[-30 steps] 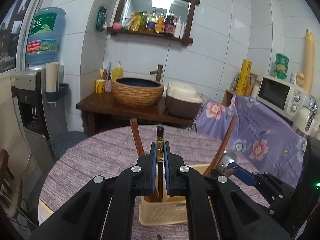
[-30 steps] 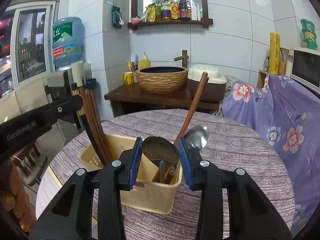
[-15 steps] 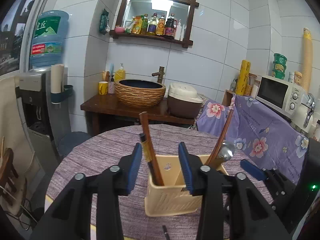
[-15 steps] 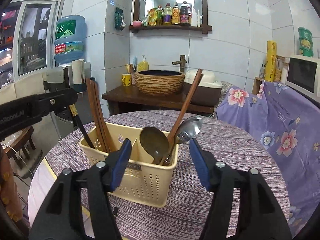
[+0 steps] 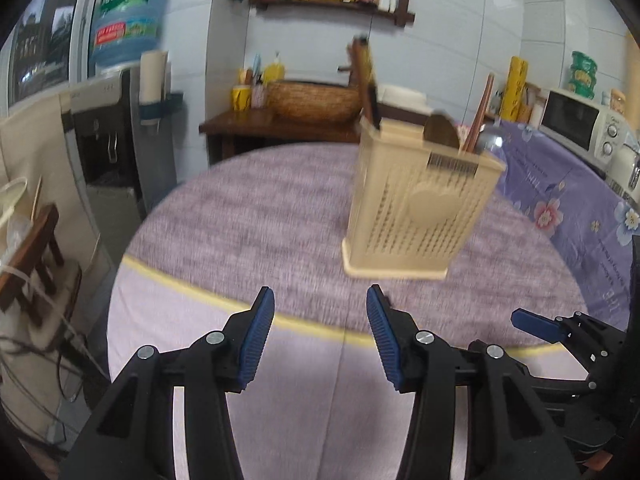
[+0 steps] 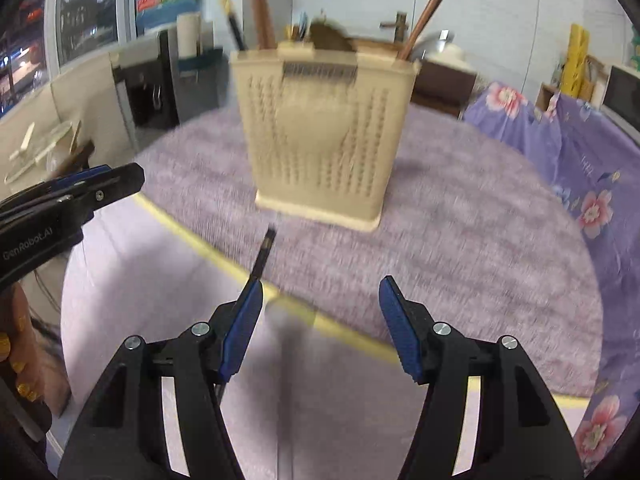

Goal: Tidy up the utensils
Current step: 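Grasp the white plastic spoon with the right tool while the left tool grasps the last black chopstick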

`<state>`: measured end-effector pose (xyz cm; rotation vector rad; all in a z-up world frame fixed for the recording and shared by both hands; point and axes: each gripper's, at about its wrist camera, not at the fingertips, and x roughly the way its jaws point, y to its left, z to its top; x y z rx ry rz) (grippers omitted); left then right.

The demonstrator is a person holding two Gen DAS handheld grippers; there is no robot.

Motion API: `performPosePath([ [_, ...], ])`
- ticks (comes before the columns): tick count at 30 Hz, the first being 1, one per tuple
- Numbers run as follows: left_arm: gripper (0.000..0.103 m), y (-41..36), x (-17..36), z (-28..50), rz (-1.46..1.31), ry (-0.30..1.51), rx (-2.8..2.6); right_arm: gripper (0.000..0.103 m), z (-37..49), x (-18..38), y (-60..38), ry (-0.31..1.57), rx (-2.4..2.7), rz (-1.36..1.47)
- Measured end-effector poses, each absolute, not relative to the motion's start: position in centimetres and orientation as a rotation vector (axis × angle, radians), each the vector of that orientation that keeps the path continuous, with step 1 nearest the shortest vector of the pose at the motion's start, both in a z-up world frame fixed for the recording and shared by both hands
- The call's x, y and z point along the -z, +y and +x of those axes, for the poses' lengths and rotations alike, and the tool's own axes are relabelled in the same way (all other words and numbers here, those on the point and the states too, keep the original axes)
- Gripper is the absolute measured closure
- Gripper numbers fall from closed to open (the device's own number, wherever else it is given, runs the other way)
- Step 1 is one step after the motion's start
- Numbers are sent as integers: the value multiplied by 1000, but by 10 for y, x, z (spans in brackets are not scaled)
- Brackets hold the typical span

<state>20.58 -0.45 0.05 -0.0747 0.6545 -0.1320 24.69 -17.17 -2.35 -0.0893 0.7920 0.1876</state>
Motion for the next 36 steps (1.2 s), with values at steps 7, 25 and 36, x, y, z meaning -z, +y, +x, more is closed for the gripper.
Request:
performPosePath([
  [7,55,4,31,191,-76,733,111,42,246,53,-165,872,-212,-86],
  [25,55,-8,41,194,-86,790,167,66,270,55,-162,867,-240,-42],
  [36,62,-74,47,235,-42,881,305,66,241,19,-214,759,-146,45],
])
